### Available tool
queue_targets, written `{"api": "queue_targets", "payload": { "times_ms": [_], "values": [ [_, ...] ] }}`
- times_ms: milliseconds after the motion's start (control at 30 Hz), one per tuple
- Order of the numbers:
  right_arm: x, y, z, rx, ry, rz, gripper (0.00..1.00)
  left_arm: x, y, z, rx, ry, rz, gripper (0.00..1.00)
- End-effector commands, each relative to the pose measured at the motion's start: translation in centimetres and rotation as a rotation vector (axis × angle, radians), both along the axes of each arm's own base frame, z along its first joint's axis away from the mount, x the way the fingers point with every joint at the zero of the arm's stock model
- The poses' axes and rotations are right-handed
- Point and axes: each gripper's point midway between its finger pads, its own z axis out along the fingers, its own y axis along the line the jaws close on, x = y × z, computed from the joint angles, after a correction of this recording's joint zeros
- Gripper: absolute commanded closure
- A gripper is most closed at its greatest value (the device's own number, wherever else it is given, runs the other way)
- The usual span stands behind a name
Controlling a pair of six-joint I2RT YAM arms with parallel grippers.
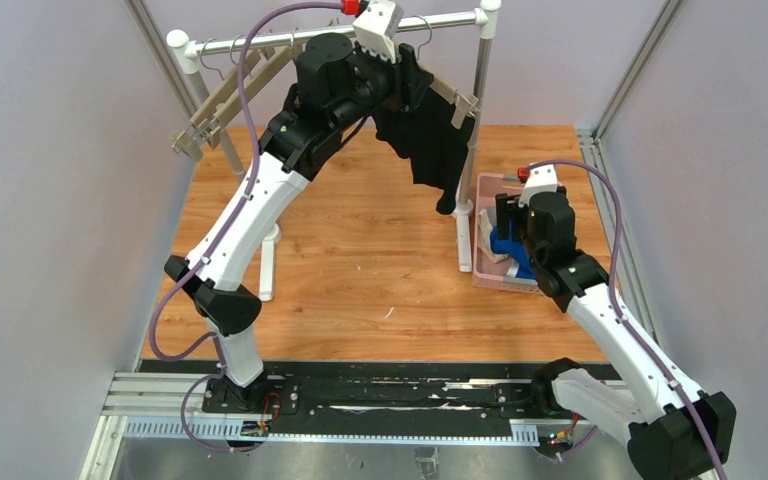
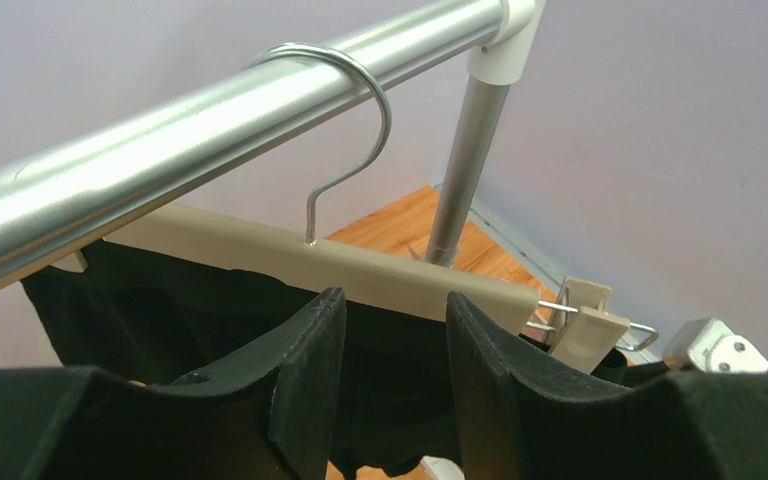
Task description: Remove the underwear clipped to the hanger
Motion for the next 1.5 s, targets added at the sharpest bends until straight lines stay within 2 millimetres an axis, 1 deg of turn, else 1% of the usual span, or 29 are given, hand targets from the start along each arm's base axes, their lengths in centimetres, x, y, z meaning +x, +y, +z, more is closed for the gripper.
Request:
{"api": "queue_targets", "payload": {
  "times_ms": [0,67,200,267,367,500,700,800,967,1133,1233,1333,1467],
  "values": [
    [2.5,0.3,4.2,-0.02,-0.144,-0.022,0.25,-1.5,1.2,2.6,-0.04,-0.053,0.01,0.5],
    [3.8,0.5,5.6,-0.026,-0.194,-0.032,0.25,-1.7,1.6,2.8,-0.042,-0.057,0.017,0.5],
    [6.3,2.1,7.0,-0.012,-0.218,0.001,0.25,-2.0,2.1,2.7,-0.033,-0.059,0.028,0.5],
    [7.2,3.1,7.6,0.014,-0.229,0.028,0.25,-2.1,2.4,2.7,-0.031,-0.062,0.038,0.5],
    [7.8,4.6,8.0,0.038,-0.237,0.075,0.26,-2.2,2.9,2.7,-0.023,-0.068,0.051,0.5],
    [7.1,6.7,8.2,0.027,-0.25,0.147,0.27,-2.2,3.4,2.7,-0.014,-0.068,0.072,0.48],
    [4.8,10.4,8.2,-0.005,-0.262,0.275,0.26,-2.0,3.8,3.0,-0.015,-0.075,0.098,0.44],
    [4.1,11.4,8.4,-0.044,-0.271,0.291,0.26,-1.9,3.8,3.2,-0.014,-0.076,0.101,0.43],
    [4.2,11.6,7.9,-0.074,-0.257,0.28,0.25,-1.5,3.2,3.4,-0.005,-0.087,0.088,0.42],
    [4.3,11.6,6.7,-0.089,-0.23,0.282,0.25,-1.0,2.8,4.0,-0.003,-0.104,0.083,0.4],
    [4.2,11.5,6.3,-0.095,-0.221,0.28,0.24,-0.5,2.5,3.5,0.014,-0.089,0.088,0.4],
    [4.1,11.5,6.2,-0.097,-0.217,0.282,0.24,0.1,2.2,2.4,0.049,-0.062,0.092,0.4],
    [4.0,11.5,5.9,-0.103,-0.21,0.285,0.24,0.5,1.7,1.4,0.072,-0.046,0.083,0.4]
  ]
}}
